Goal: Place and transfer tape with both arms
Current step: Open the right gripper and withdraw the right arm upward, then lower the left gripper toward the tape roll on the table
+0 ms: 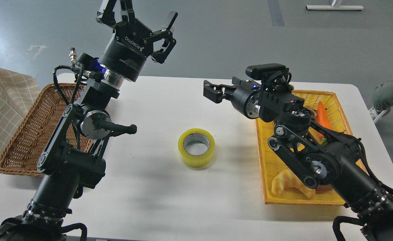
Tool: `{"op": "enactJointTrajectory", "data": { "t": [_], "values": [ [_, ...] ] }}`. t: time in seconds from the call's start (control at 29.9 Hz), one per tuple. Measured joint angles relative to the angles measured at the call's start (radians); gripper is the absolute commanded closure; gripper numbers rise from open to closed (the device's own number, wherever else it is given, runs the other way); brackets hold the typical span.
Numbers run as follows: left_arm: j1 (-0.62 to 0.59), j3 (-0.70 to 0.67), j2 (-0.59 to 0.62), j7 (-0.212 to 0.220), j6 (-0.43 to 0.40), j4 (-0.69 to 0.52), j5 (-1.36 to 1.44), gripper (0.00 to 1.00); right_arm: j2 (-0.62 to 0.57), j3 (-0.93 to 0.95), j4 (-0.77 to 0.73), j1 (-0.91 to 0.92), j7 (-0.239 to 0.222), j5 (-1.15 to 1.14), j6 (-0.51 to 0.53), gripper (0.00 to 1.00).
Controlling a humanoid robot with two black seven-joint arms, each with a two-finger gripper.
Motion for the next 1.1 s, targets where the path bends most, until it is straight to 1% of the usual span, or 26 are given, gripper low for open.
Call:
{"op": "enactJointTrajectory", "data": {
  "t": [0.07,0.17,0.27,0.33,0.43,0.5,0.64,0.8,1.1],
  "values": [
    [0.0,0.0,0.014,0.001,0.001,0.001,0.0,0.02,0.0,0.061,0.037,-0.003,0.001,0.005,-0.009,0.0],
    [0.0,0.002,0.036,0.001,0.002,0.005,0.0,0.02,0.0,0.176,0.13,-0.033,0.01,0.079,-0.021,0.0],
    [0.005,0.002,0.042,-0.002,0.002,0.008,0.0,0.02,0.0,0.292,0.219,-0.088,0.014,0.294,-0.021,0.0],
    [0.008,0.002,0.042,-0.008,0.002,0.011,0.0,0.02,0.0,0.358,0.276,-0.13,0.015,0.503,-0.02,0.0],
    [0.012,0.0,0.04,-0.012,0.001,0.013,0.0,0.02,0.0,0.43,0.334,-0.178,0.022,0.74,-0.018,0.0],
    [0.014,0.0,0.035,-0.012,0.001,0.013,0.0,0.02,0.0,0.477,0.35,-0.2,0.037,0.86,-0.018,0.0],
    [0.018,-0.001,0.029,-0.013,-0.005,0.012,-0.001,0.02,0.0,0.564,0.365,-0.225,0.085,1.077,-0.018,0.0],
    [0.032,-0.003,0.026,-0.014,-0.011,0.009,-0.003,0.02,0.0,0.629,0.379,-0.266,0.102,1.21,-0.016,0.0],
    [0.044,-0.005,-0.004,-0.014,-0.012,0.009,-0.025,0.02,0.0,0.643,0.386,-0.309,0.104,1.223,-0.021,0.0]
  ]
}}
